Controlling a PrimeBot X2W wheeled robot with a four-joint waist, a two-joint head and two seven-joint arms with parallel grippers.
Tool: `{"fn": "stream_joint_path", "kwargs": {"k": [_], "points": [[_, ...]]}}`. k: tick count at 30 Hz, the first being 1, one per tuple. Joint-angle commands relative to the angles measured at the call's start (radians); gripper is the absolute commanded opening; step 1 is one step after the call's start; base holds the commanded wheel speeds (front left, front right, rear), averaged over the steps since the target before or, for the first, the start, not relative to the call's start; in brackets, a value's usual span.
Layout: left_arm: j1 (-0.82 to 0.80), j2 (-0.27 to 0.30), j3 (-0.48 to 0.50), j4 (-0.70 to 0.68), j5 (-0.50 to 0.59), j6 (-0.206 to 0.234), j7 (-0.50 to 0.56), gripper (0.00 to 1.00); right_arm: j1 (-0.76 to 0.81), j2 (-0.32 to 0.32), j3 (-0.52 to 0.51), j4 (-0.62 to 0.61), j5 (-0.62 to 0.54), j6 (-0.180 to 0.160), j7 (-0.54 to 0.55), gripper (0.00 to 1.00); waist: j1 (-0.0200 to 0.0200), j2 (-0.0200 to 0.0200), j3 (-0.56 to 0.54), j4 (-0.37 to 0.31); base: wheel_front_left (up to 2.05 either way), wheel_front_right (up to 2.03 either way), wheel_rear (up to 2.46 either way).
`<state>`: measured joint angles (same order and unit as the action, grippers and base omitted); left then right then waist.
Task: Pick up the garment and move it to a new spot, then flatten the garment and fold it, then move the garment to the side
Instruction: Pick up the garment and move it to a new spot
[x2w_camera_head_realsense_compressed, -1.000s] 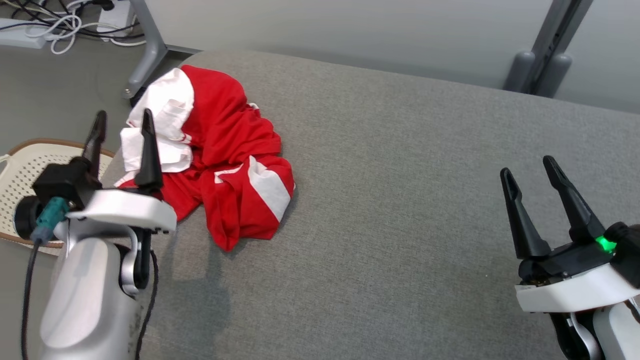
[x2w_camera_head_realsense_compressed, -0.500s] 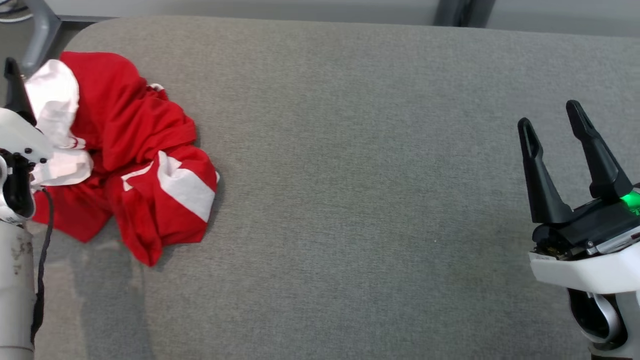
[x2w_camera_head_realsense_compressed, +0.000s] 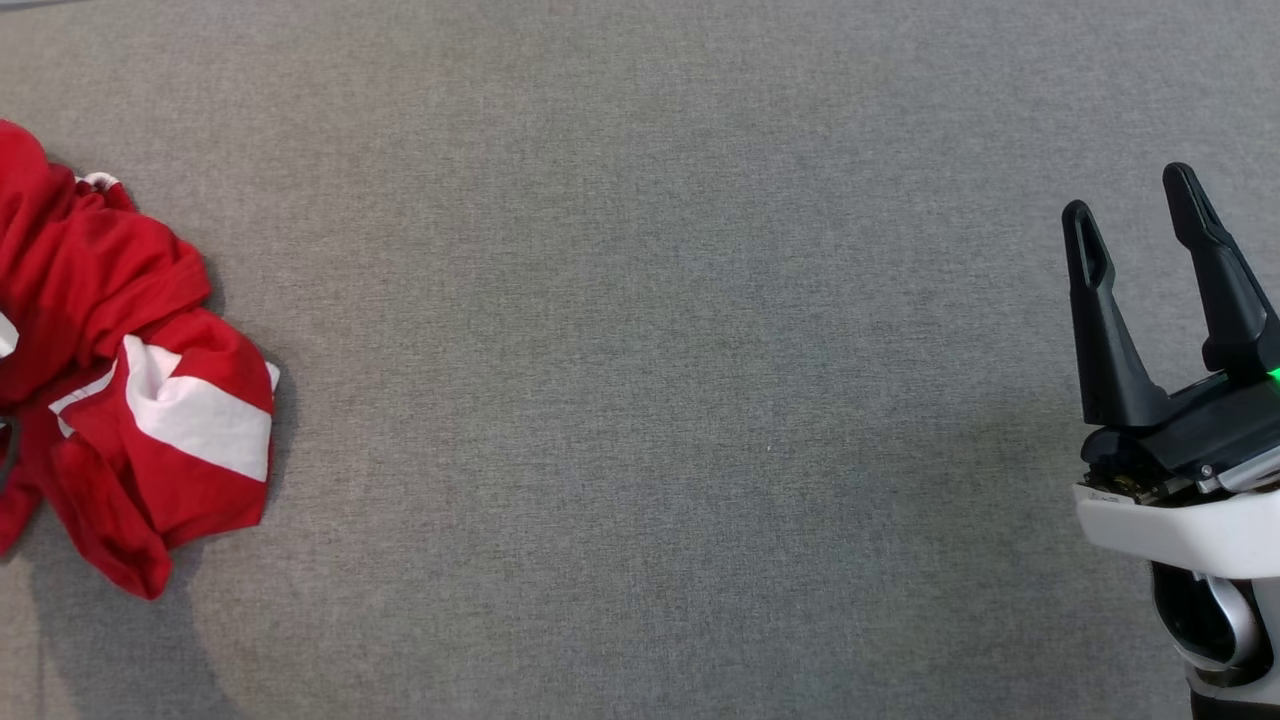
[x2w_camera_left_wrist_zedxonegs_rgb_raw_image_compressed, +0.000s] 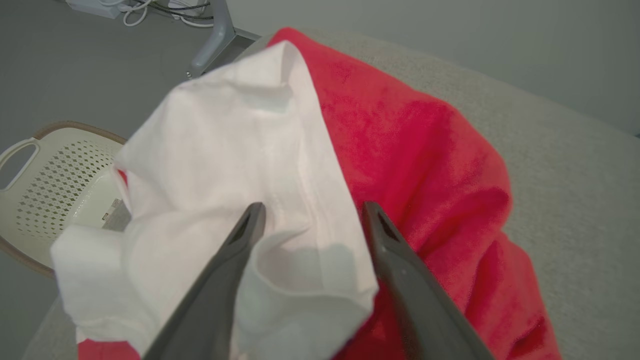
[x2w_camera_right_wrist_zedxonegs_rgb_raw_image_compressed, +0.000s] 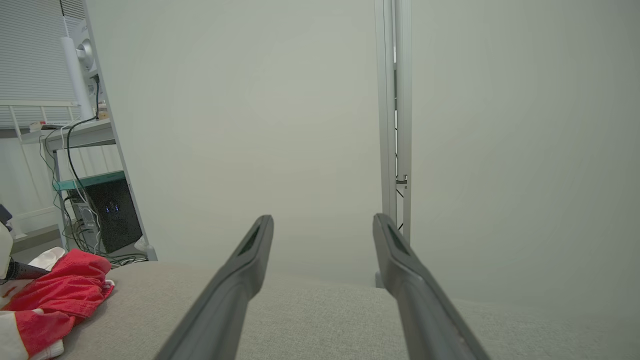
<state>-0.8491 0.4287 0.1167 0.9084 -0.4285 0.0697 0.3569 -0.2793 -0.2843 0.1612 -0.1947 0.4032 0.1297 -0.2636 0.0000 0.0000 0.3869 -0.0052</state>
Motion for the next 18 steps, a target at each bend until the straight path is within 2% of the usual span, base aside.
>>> {"fn": "stream_joint_path", "kwargs": {"k": [1,2,3,4,5,15,18], "points": [[-0.011,0.008,-0.005,0.02,0.007,0.016,0.028,1.0,-0.012,0.002,-0.003,-0.002,0.002,0.002,-0.001,1.0,0.0,0.0,0.006,-0.017,0.0,0.0,0.0],[-0.015,0.013,-0.008,0.026,0.009,0.023,0.041,0.92,-0.013,0.003,-0.003,-0.001,0.002,0.002,-0.001,1.0,0.0,0.0,0.005,-0.02,0.0,0.0,0.0],[-0.017,0.017,-0.012,0.033,0.012,0.028,0.054,0.59,-0.013,0.004,-0.002,0.0,0.002,0.002,-0.001,1.0,0.0,0.0,0.004,-0.023,0.0,0.0,0.0],[-0.019,0.018,-0.015,0.037,0.013,0.029,0.063,0.33,-0.013,0.005,-0.001,0.001,0.001,0.002,-0.001,1.0,0.0,0.0,0.002,-0.025,0.0,0.0,0.0],[-0.019,0.018,-0.016,0.039,0.013,0.03,0.064,0.0,-0.013,0.007,-0.001,0.001,0.0,0.002,-0.001,1.0,0.0,0.0,0.0,-0.027,0.0,0.0,0.0],[-0.01,0.026,-0.032,0.035,0.018,0.019,0.014,0.0,0.004,0.012,0.002,0.015,-0.011,0.002,-0.001,1.0,0.0,0.0,-0.032,-0.022,0.0,0.0,0.0],[-0.013,0.035,-0.04,0.036,0.023,-0.001,-0.025,0.0,0.007,0.014,0.007,0.022,-0.015,0.002,-0.001,1.0,0.0,0.0,-0.05,-0.017,0.0,0.0,0.0]]}}
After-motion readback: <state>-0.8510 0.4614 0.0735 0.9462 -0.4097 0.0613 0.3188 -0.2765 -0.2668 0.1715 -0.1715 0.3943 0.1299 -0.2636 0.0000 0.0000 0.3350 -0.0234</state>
